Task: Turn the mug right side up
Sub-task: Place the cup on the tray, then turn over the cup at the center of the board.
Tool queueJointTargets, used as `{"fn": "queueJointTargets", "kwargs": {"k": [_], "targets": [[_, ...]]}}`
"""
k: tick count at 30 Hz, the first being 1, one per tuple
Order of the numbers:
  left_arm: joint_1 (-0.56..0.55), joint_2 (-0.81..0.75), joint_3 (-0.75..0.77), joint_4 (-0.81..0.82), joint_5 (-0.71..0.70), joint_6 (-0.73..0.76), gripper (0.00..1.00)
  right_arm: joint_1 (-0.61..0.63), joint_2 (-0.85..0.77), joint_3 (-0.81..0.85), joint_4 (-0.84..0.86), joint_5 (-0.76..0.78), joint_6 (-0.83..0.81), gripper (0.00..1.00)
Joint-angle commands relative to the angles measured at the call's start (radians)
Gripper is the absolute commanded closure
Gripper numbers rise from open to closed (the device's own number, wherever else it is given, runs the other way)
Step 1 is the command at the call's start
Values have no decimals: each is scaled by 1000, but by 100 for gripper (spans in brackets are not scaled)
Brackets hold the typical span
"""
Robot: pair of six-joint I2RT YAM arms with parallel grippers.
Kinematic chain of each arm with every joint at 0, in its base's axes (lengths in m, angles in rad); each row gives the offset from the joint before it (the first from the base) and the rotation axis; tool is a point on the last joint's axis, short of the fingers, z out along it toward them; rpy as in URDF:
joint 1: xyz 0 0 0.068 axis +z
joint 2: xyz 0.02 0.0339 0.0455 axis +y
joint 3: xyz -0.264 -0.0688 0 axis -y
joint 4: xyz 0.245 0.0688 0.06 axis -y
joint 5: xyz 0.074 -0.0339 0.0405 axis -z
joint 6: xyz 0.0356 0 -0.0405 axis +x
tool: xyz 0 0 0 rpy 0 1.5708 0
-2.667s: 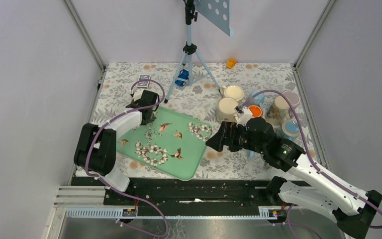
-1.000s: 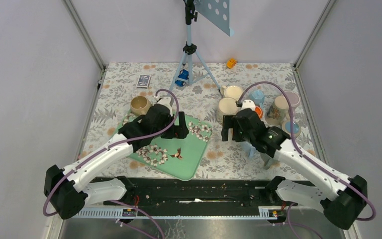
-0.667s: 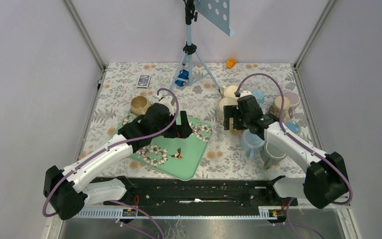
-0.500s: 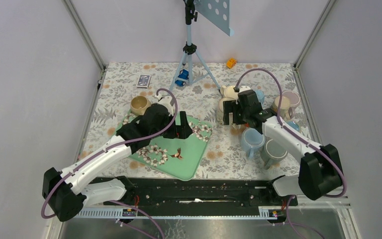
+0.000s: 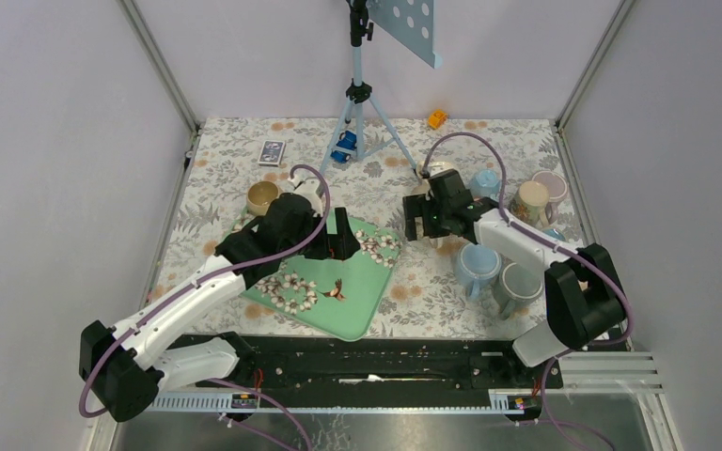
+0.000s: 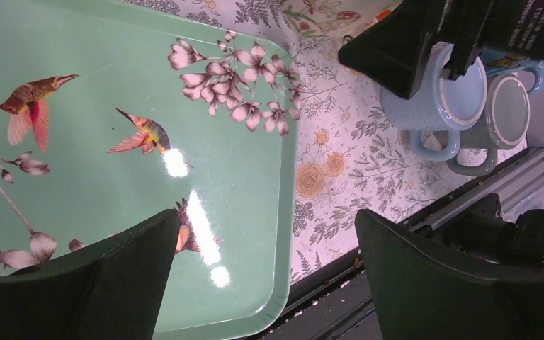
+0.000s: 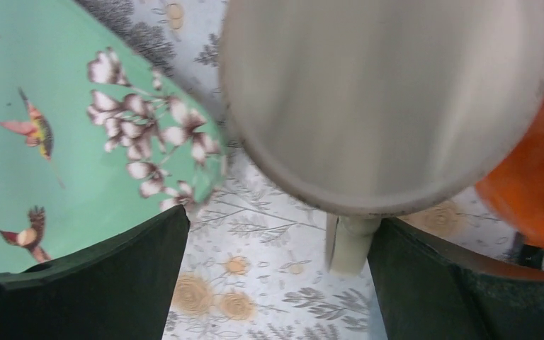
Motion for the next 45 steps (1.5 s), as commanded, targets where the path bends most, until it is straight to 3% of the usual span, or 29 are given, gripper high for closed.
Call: {"fn": "queueJointTargets", "kwargs": {"k": [1,10,17,29,45], "targets": [[4,-4,-8,66,25,0,1,90,14,86,-56,112,100,3],[5,6,-23,84,42,-20,1,110,51,176,-204,296,203,23],[5,5,-46,101,62,-42,1,112,48,138,-182,312,312,37],[5,3,-61,113,68,-41,1,111,42,44,-37,383,370,48],[10,10,-66,120,86,-34,1,127,89,65,-39,421,373,64]]}}
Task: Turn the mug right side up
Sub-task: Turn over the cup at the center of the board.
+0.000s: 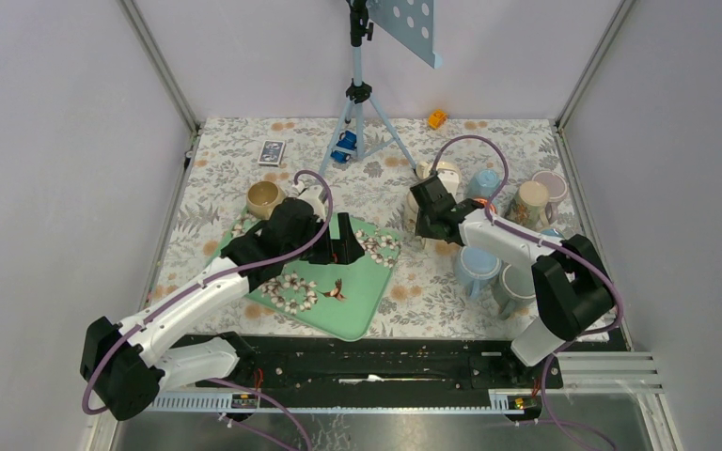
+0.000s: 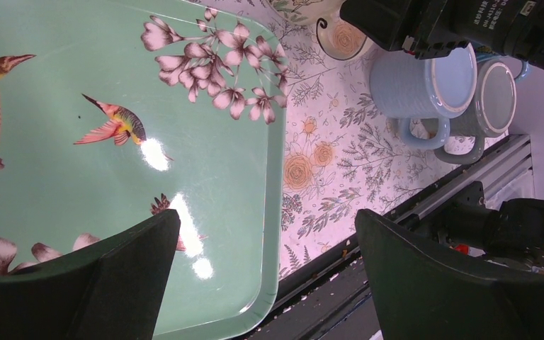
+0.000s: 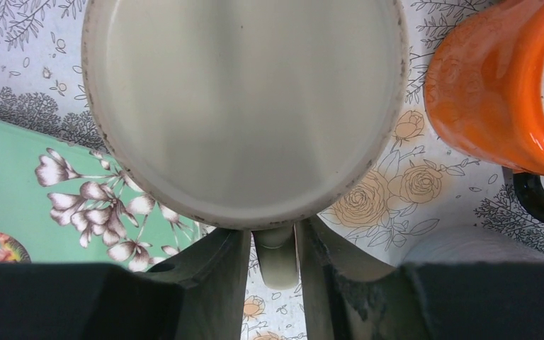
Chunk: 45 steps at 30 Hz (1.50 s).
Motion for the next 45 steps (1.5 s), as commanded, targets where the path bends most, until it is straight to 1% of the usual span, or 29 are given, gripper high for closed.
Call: {"fn": "queueJointTargets", "kwargs": {"k": [1,8,9,12,18,30,34,39,42,45], "targets": [[9,1,-3,48,24,4,1,12,23,20,14,57,10,65],[12,-5,-13,56,34,-11,1,11,26,32,-8,75,1,78],[12,-5,-14,57,35,-12,1,12,24,36,-15,81,0,82],[16,-4,-18,66,45,-24,1,11,18,47,-36,85,-8,100],[34,-1,-48,122,105,-90,1,11,-50,61,-55,92,-28,100],[66,40,-165,420,308,-362,1,12,-172,79,-33,30,-12,100],[79,60,-197,526,369,-449,2,12,-212,82,-13,-13,13,100],[80,83,-196,582,401,-483,3,11,-256,87,12,-68,56,100],[81,88,-216,655,419,-525,3,11,-290,66,62,-115,107,100],[83,95,-234,727,435,-575,4,12,-334,17,168,-194,183,100]]}}
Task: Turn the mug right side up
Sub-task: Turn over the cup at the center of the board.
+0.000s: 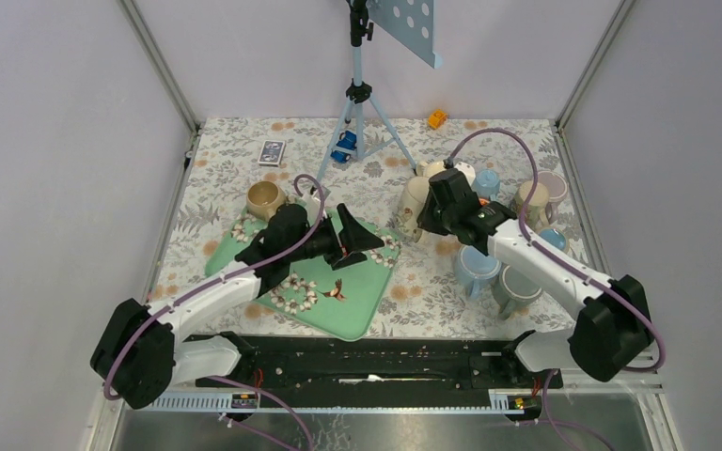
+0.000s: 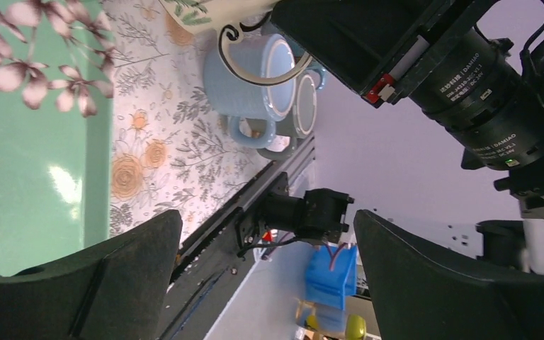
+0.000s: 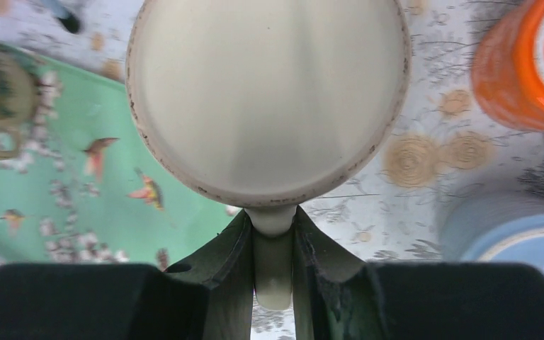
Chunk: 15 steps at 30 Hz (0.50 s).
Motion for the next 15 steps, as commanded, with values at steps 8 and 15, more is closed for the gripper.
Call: {"fn": "queueJointTargets", "kwargs": {"k": [8,15], "targets": [[70,42,-47,308,102,-146,13,9,-166,-97,569,-225,308,100],[92,86,-31,388,116,-210,22,23,-172,-183,788,-294,435,100]]}}
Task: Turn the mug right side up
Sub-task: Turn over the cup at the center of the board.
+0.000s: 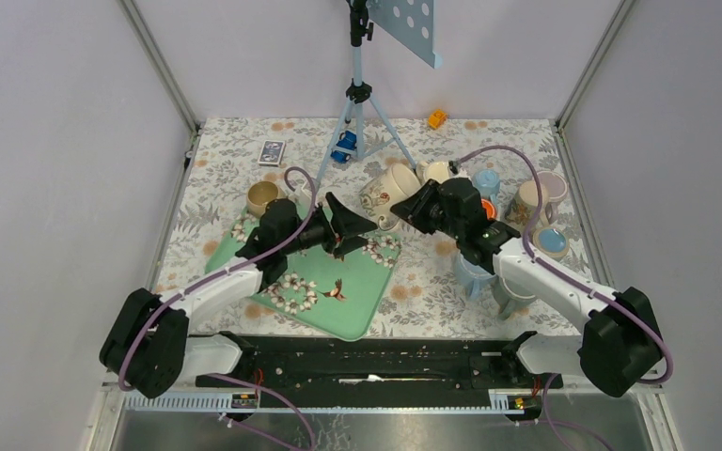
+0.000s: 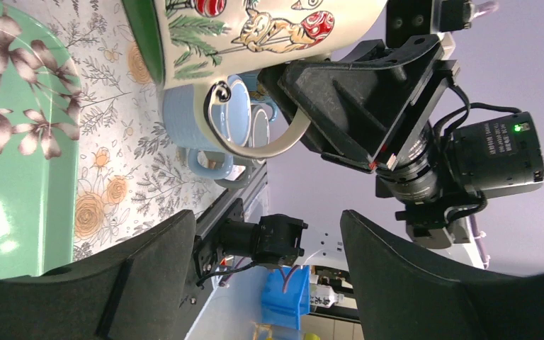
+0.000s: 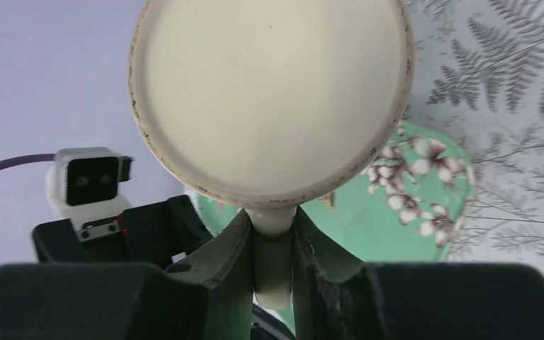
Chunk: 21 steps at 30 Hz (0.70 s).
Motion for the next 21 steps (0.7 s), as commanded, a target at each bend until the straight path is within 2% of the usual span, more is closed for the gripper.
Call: {"fn": "queueJointTargets", "kwargs": {"k": [1,6,14,18,21], "targets": [[3,32,13,135,29,-61,23,15,-63,-4,353,-54,123,100],[3,73,-3,195,12,-110,28,26,-51,-39,463,-77,190,100],[4,144,-31,389,-4,-242,37,61,-23,-74,607,-92,269,100],[3,159,-20,440,-10,-283,40,70,-14,-78,621,-86,277,100],[3,139,-1,384,-4,-237,41,71,-5,-59,587,-92,269,100]]}}
